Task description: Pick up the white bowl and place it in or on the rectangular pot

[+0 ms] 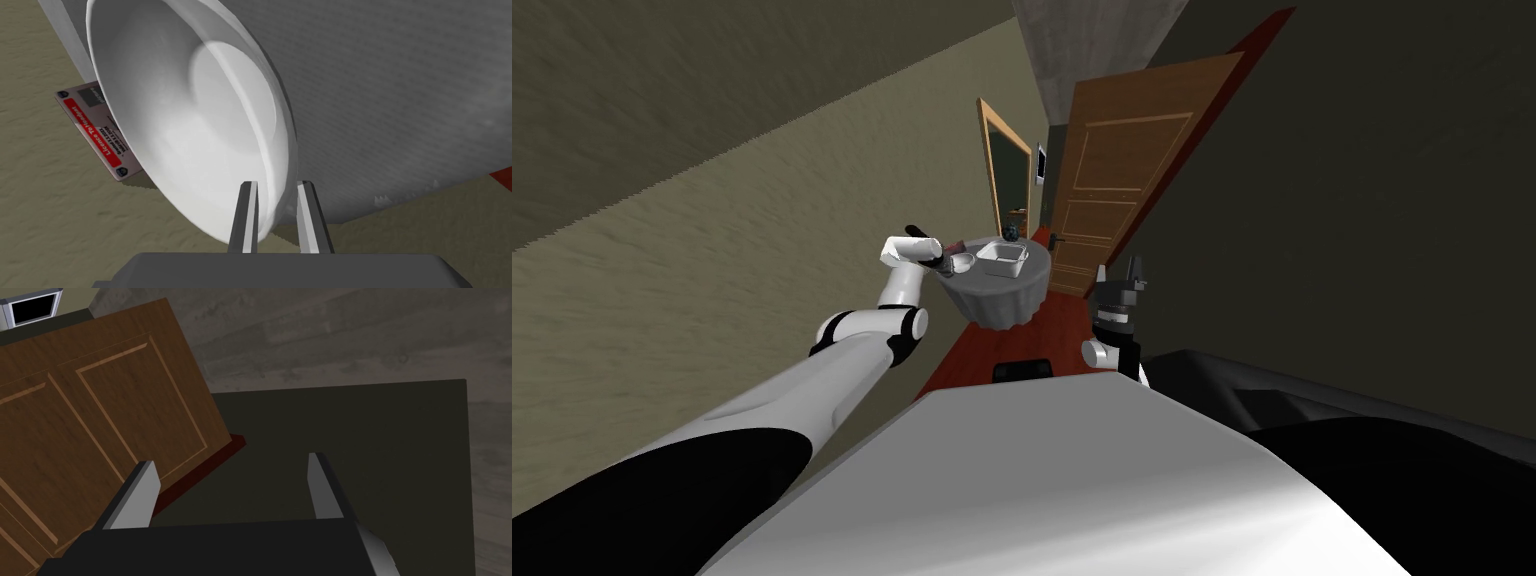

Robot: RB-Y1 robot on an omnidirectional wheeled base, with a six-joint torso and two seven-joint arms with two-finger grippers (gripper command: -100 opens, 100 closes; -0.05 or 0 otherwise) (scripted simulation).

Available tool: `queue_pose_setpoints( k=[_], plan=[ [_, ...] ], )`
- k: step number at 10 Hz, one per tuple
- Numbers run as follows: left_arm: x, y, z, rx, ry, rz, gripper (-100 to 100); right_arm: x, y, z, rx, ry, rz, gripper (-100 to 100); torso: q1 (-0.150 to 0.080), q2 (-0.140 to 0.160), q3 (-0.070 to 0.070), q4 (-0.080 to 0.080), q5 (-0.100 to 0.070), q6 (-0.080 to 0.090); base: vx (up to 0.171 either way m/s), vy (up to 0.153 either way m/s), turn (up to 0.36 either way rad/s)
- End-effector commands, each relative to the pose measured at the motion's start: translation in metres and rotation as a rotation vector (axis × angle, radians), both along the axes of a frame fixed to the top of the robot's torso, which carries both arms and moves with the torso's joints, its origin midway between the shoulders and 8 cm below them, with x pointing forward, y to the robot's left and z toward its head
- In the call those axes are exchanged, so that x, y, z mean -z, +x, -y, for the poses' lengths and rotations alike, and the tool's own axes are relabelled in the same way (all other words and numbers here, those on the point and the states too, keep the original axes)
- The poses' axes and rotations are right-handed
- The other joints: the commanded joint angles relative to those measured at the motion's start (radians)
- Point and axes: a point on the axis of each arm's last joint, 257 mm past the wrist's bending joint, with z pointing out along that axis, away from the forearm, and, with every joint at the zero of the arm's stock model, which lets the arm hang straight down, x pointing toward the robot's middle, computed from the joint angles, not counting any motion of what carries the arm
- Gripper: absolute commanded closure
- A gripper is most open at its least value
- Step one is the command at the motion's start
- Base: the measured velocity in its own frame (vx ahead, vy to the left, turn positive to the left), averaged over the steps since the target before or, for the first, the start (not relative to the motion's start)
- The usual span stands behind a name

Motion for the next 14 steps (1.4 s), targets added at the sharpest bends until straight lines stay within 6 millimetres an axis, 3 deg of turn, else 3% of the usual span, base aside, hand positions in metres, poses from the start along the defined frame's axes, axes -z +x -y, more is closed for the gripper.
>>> queue_pose_setpoints(
  k=[1, 7, 10, 14],
  plan=[
    [-0.014, -0.004, -0.014, -0.05, -0.005, 0.001, 100, 0.0, 0.0, 0.0, 0.0, 0.0, 0.0, 0, 0.0, 0.0, 0.0, 0.0, 0.0, 0.0, -0.138, -0.081, -0.015],
    [-0.068, -0.03, -0.086, -0.268, -0.043, -0.003, 100, 0.0, 0.0, 0.0, 0.0, 0.0, 0.0, 0, -0.001, -0.001, 0.001, 0.002, -0.001, 0.0, -0.106, -0.095, -0.073],
    [-0.093, -0.045, -0.11, -0.344, -0.076, -0.01, 100, 0.0, 0.0, 0.0, 0.0, 0.0, 0.0, 0, -0.002, -0.002, 0.0, 0.002, -0.001, 0.001, -0.058, -0.093, -0.159],
    [-0.128, -0.06, -0.12, -0.379, -0.125, -0.017, 100, 0.0, 0.0, 0.0, 0.0, 0.0, 0.0, 0, -0.003, -0.007, -0.002, 0.002, -0.002, 0.003, -0.001, -0.071, -0.221]
  ],
)
